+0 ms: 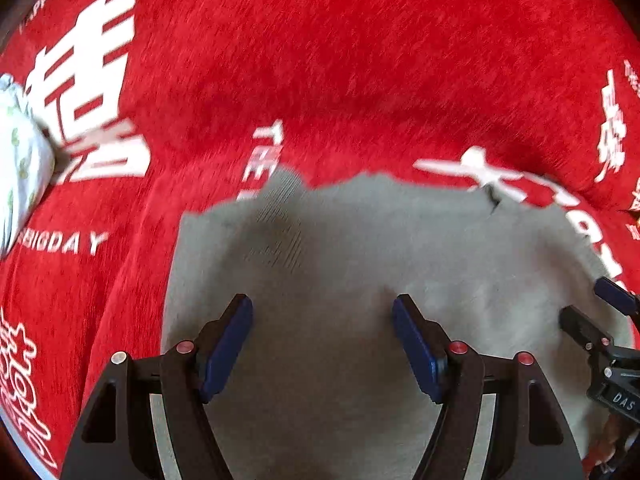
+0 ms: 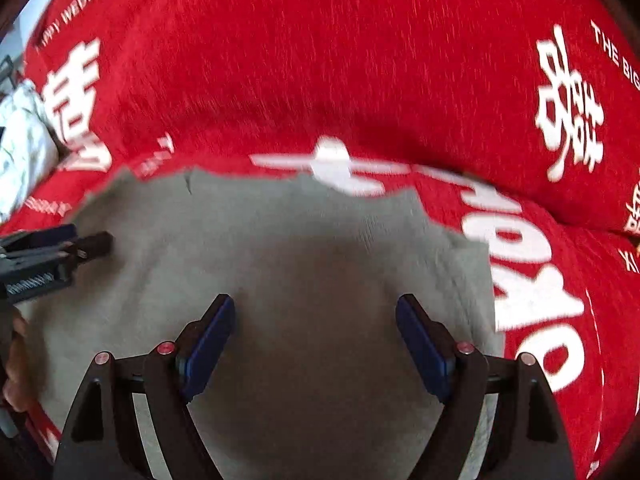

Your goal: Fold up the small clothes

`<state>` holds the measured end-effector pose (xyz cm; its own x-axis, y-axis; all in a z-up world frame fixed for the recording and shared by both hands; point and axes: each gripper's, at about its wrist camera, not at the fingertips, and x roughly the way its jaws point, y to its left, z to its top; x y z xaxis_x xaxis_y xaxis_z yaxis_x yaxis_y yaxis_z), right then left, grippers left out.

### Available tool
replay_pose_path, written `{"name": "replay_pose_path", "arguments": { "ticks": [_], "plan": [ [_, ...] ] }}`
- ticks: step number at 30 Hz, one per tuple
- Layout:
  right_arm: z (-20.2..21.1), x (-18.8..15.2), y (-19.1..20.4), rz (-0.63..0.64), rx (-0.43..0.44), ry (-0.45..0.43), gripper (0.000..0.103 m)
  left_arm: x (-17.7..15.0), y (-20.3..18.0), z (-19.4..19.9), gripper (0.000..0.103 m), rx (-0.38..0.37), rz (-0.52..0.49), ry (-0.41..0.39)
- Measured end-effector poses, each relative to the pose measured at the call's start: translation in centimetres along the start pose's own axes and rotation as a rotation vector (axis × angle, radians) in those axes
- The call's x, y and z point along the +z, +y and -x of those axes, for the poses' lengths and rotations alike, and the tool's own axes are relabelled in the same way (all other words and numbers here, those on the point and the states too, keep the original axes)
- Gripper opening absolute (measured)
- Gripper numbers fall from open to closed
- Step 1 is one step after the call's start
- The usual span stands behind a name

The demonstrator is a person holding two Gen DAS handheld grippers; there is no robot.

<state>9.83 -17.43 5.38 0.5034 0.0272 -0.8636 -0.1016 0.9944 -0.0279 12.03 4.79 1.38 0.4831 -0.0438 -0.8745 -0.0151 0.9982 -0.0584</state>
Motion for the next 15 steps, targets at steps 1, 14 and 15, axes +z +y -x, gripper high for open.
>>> {"name": "replay_pose_path", "arguments": {
  "ticks": [1,14,15],
  "plan": [
    [-0.4,-0.3,-0.7,-0.020,0.006,0.007,0.085,-0.4,0.5,-0.3,0.074,0.011,0.000,0.008],
    [5.8,-3.2,-0.8,-0.105,0.035,-0.084,0.086,-3.5,0.0,4.4,0.074,-0.012,-0.025,-0.044],
    [6.3,-3.9,0.4,-0.073,0.043,-0.087,0.086,-4.1,-0.3,4.7,0.074,-0.019,-0.033,-0.047]
  ]
}}
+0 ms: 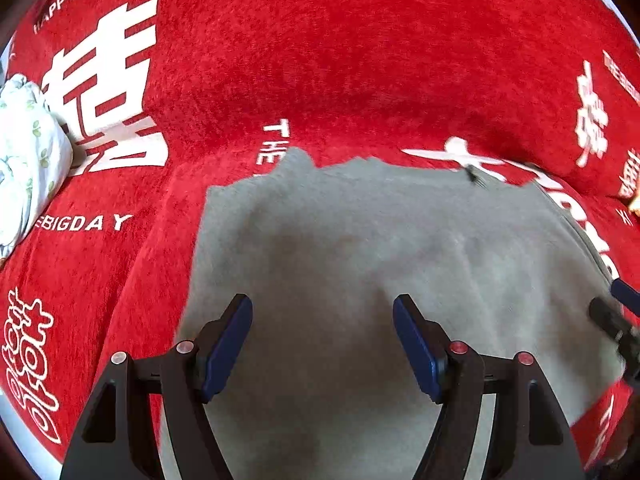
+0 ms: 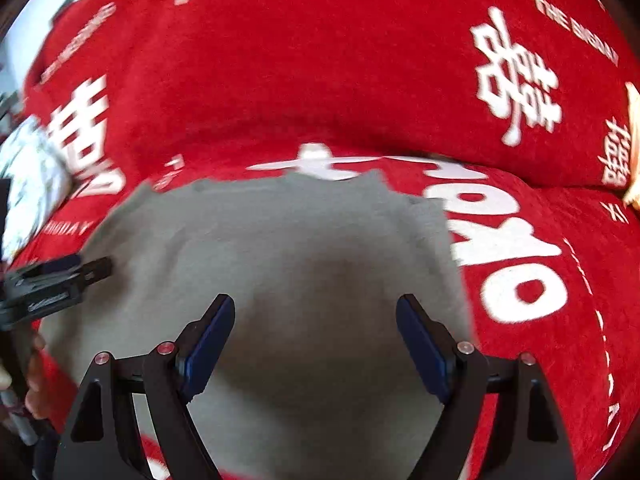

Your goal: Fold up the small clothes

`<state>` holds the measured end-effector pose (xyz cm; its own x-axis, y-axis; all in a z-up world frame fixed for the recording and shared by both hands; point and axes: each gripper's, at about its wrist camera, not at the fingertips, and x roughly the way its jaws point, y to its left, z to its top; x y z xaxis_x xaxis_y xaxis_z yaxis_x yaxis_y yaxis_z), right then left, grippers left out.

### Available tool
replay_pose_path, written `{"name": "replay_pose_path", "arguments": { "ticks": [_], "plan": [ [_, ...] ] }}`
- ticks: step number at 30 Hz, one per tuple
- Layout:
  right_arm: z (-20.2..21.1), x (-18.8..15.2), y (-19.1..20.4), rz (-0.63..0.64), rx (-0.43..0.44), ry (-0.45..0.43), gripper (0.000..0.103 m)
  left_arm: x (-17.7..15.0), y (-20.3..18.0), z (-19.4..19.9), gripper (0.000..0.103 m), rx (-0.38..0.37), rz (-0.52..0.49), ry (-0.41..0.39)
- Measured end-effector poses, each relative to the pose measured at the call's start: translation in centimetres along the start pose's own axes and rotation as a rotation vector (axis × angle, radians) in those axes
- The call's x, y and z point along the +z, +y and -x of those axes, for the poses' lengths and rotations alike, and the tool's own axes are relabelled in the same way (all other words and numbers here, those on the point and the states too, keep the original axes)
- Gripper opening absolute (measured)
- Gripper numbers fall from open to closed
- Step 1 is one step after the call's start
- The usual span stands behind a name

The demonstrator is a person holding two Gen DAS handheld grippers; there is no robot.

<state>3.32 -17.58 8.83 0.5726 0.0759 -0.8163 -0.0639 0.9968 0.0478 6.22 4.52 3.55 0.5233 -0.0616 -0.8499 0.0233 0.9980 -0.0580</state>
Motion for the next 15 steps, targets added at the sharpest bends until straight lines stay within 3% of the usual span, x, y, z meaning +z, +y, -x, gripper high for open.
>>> {"name": "replay_pose_path", "arguments": {
  "ticks": [5,8,12,15],
  "plan": [
    [0.0,-3.0,2.2,0.082,0.003,0.021,0.086,-2.8,0.2,0.4,0.074,0.007,-0.014,-0.003],
    [-0.9,-4.7,-0.1,0.027,-0.029,0.056,0.086,-3.6,1.3,1.2,0.074,-0.003,-0.006,-0.020],
    [0.3,-5.8,-4.0,-0.060,-0.025,0.035,0.086,-4.2,3.0,1.6,0.074,-0.006,0.023,-0.012],
    [1.4,-6.1,-4.2,-0.053,-0.031,0.029,0.086,-5.1,3.7,2.7,0.074,0.004,0.047,-0.011]
  ]
}}
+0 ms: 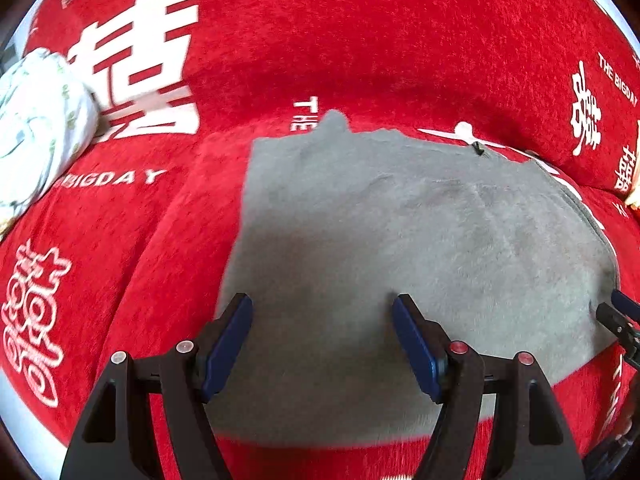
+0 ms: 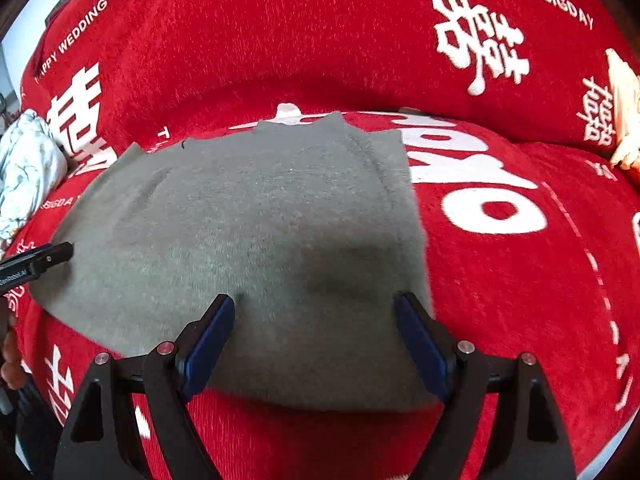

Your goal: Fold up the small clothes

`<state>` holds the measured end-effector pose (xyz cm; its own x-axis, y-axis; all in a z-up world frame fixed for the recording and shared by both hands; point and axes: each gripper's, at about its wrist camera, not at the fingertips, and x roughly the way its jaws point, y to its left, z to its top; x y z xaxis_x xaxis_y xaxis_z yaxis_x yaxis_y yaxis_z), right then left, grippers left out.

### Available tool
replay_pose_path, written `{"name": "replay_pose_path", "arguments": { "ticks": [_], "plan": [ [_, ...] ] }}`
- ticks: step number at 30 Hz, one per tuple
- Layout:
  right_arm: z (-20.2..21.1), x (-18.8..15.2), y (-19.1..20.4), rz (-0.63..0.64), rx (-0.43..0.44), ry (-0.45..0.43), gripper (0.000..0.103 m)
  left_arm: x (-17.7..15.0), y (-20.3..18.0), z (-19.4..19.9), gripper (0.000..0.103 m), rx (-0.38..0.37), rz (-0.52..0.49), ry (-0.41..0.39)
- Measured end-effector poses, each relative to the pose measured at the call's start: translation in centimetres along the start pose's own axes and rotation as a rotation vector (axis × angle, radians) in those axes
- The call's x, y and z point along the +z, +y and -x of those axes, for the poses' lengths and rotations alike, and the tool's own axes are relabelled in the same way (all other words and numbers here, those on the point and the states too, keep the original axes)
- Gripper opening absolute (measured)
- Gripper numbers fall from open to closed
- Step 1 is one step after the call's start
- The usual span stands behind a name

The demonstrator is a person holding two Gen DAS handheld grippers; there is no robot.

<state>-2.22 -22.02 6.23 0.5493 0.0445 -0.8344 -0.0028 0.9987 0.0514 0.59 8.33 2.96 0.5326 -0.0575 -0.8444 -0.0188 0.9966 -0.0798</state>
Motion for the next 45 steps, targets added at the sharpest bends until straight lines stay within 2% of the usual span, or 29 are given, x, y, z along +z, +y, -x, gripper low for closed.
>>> {"name": "replay_pose_path", "arguments": {
  "ticks": [4,7,9,14,17,22,25,29,30,31,32,33,39,41,45],
  "plan": [
    [1.8,-1.0,2.2,0.066,0.011,-0.040,0.086,-2.0,-0.1,2.3,0.074,-0.061,0.009,-0.036],
    [1.3,-2.4,3.5,0.131,-0.008,-0.015,0.086,-3.7,0.4,1.3,0.074,-0.028,-0.003,-0.002],
    [0.8,-3.2,2.5,0.113,-0.010,-0.010,0.086,-4.4,1.2,1.3,0.074,-0.050,0.011,-0.009],
    [3.0,-3.5,0.9,0.064,-0.008,-0.030,0.087,-5.9,3.1,5.2,0.074,-0.052,0.052,-0.064],
    [4.1,-3.2,1.1,0.056,-0.042,-0.059,0.087,-6.9,5.5,6.0,0.074,-0.118,0.149,-0.063],
    [3.9,-2.9,2.3,0.044,0.003,-0.054,0.087,-7.9,7.7,3.7,0.074,-0.247,0.283,0.017],
    [3.5,-3.1,4.1,0.077,0.019,-0.045,0.087,-7.4,7.6,2.9,0.074,-0.339,0.335,-0.018],
    [2.8,-3.4,6.0,0.111,0.030,-0.025,0.087,-5.5,7.3,1.1,0.074,-0.459,0.409,-0.025],
    [2.6,-3.4,6.3,0.113,0.032,-0.017,0.087,-5.0,7.2,0.6,0.059,-0.491,0.431,-0.027],
    [2.4,-3.4,6.6,0.113,0.033,-0.010,0.087,-4.6,7.2,-0.2,0.035,-0.526,0.455,-0.011],
    [2.3,-3.3,6.7,0.113,0.034,-0.004,0.087,-4.4,7.3,-1.0,0.031,-0.554,0.478,0.014],
    [2.1,-3.2,7.0,0.114,0.034,0.002,0.087,-4.3,7.4,-1.7,0.031,-0.576,0.504,0.032],
    [1.6,-1.5,8.2,0.139,0.029,0.021,0.087,-4.2,9.6,-2.6,0.031,-0.648,0.619,-0.025],
    [1.0,-0.2,9.0,0.147,0.031,0.030,0.087,-4.3,10.5,-2.8,0.023,-0.680,0.647,-0.041],
    [-0.7,4.0,12.3,0.166,0.070,0.036,0.087,-4.4,10.9,-3.1,0.018,-0.703,0.644,-0.053]
  ]
}}
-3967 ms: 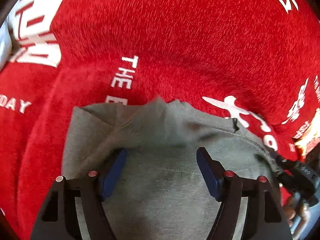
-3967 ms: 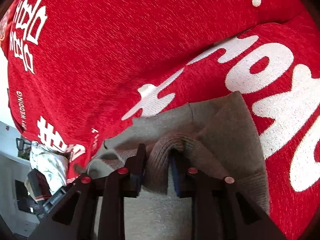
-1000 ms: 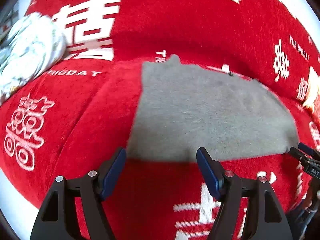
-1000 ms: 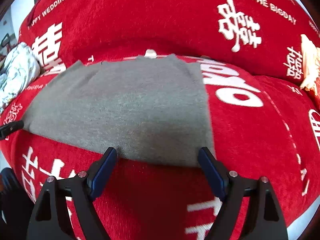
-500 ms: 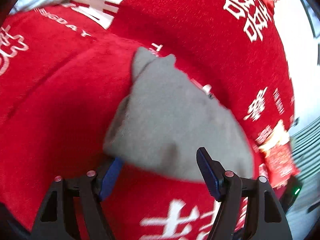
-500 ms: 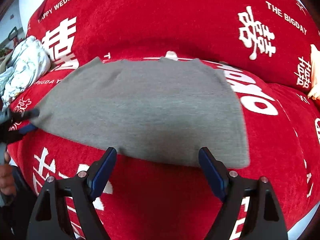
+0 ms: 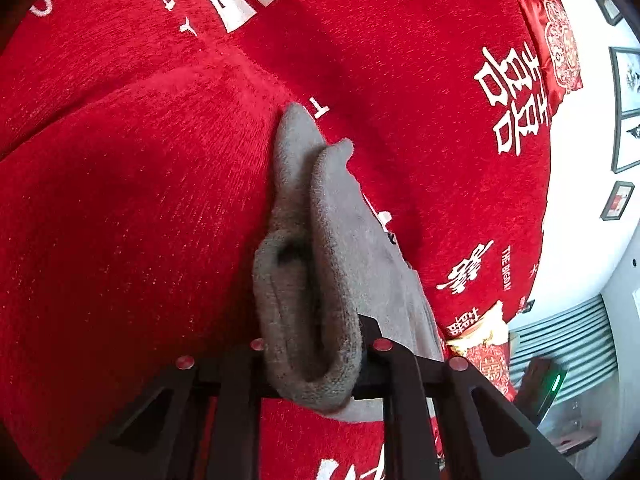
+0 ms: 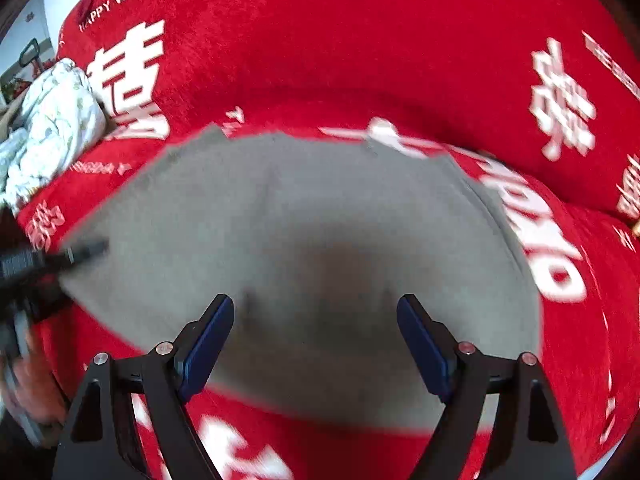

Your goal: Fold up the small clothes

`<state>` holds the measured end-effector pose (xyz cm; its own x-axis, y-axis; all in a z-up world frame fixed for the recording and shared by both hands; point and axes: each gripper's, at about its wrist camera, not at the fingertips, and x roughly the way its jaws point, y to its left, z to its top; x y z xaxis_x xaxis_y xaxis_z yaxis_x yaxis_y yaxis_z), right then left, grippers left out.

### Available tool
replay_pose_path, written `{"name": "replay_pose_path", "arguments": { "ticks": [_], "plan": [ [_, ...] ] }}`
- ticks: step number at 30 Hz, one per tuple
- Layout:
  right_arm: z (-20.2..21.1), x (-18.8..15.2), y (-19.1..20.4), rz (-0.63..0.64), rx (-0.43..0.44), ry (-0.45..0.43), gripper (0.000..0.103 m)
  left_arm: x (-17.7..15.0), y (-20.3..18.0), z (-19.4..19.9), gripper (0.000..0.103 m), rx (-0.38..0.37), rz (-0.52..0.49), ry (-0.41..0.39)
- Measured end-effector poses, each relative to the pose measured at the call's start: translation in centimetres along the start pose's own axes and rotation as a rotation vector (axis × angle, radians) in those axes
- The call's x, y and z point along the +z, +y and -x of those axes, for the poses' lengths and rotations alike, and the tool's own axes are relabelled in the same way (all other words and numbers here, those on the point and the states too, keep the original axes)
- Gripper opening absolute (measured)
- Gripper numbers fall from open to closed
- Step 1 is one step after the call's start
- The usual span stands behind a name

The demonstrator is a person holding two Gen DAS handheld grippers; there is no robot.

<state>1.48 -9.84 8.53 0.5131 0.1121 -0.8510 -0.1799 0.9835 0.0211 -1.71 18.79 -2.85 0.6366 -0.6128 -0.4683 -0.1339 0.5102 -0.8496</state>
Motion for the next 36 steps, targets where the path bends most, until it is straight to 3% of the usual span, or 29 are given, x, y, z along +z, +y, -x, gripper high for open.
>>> {"name": "replay_pose_path", "arguments": {
  "ticks": [4,9,14,16,18,19,21,22,23,27,32,36],
  "plan": [
    [-3.7,5.2,3.5,0.027,0.080,0.063,0.087,-0.2,0.0,0.4,0.018,0.014,-0.036,-0.020],
    [-10.2,10.3,10.1,0.058,0.131,0.165,0.087,-0.8,-1.1,0.4,0.018,0.090,-0.185,-0.057],
    [-16.2,13.3,15.7,0.053,0.151,0.288,0.090,-0.7,-0.9,0.7,0.018,0.075,-0.201,-0.057],
    [-17.8,13.6,18.4,0.152,0.045,0.298,0.097,-0.8,-1.0,0.8,0.018,0.080,-0.213,-0.060],
    [-19.3,13.1,20.4,0.279,-0.078,0.309,0.094,-0.8,-1.0,0.8,0.018,0.077,-0.213,-0.060],
    [-19.2,13.0,20.7,0.294,-0.083,0.288,0.090,-0.7,-1.0,0.9,0.018,0.078,-0.212,-0.059],
    [-18.9,13.1,20.6,0.309,-0.100,0.269,0.069,-0.8,-1.0,0.9,0.018,0.081,-0.214,-0.061],
    [-18.7,13.4,20.3,0.319,-0.119,0.264,0.042,-0.8,-1.1,0.8,0.018,0.089,-0.219,-0.063],
    [-18.6,13.6,19.6,0.322,-0.134,0.269,0.026,-0.9,-1.2,0.9,0.018,0.093,-0.222,-0.063],
    [-17.6,14.0,17.4,0.254,-0.043,0.280,0.022,-1.0,-1.5,0.8,0.018,0.110,-0.223,-0.059],
    [-16.8,14.8,15.5,0.128,0.055,0.265,0.022,-1.6,-3.1,0.6,0.018,0.212,-0.283,-0.060],
    [-16.1,15.3,14.2,0.073,0.107,0.255,0.022,-1.8,-4.2,0.7,0.018,0.250,-0.304,-0.064]
  ]
}}
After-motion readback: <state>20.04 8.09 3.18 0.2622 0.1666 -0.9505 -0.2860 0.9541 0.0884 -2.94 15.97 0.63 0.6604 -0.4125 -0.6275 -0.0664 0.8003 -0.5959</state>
